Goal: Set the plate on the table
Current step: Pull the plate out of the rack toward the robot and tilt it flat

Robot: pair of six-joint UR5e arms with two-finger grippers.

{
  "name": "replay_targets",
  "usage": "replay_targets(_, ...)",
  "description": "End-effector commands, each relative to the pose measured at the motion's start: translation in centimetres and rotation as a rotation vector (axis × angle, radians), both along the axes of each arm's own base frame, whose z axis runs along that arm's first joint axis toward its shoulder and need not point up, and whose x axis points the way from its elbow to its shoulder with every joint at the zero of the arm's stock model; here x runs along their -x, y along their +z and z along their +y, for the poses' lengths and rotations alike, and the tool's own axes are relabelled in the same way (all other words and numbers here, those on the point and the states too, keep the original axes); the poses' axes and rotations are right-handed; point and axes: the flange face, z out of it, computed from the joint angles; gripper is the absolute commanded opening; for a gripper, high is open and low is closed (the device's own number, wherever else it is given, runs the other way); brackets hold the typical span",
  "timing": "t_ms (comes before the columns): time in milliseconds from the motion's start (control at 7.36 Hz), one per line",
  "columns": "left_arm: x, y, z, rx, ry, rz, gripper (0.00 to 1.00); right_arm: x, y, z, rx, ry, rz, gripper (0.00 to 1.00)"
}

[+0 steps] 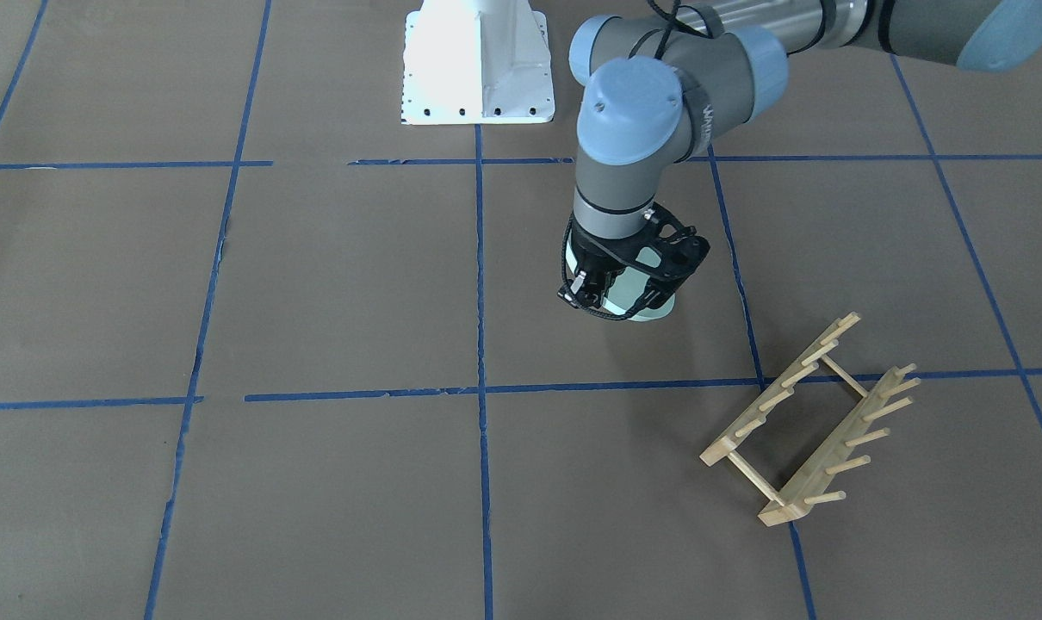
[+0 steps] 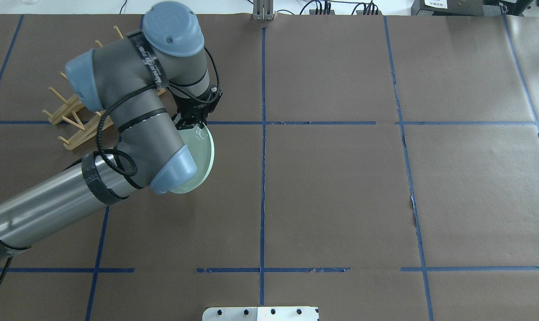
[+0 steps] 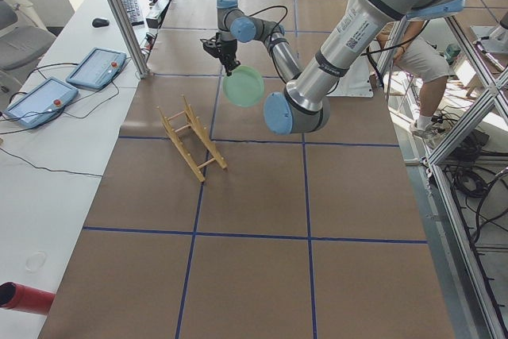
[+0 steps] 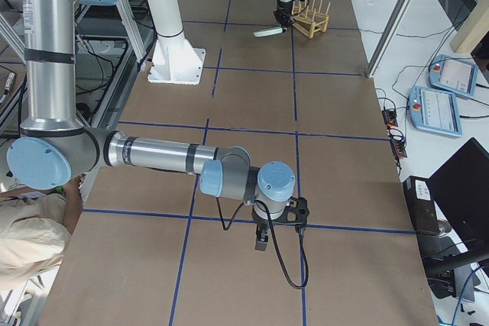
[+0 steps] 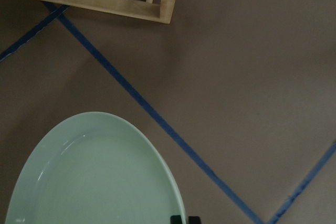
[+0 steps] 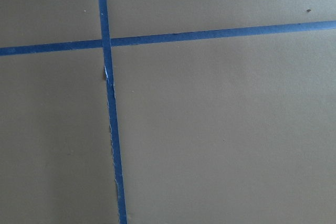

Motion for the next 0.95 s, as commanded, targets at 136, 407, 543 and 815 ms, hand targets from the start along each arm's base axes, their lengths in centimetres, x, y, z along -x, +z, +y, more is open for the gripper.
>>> replay_targets(136,-4.9,3.8,3.0,0.059,0.136,-0.179,0.0,0.0,0.0,0.0,0.0,0.0,0.0,1.0)
replay_targets(407,-4.8,4.0,3.1,0.054,0.137,-0.175,0.71,0.0,0.0,0.0,0.0,0.0,0.0,1.0)
replay_targets(543,-4.4,3.6,2.9,0.023,0.123,-0.182,1.0,0.0,0.0,0.0,0.0,0.0,0.0,1.0)
replay_targets(815,0.9,-1.2,3.4,-0.135,0.17,-0.085,1.0,0.0,0.0,0.0,0.0,0.0,0.0,1.0)
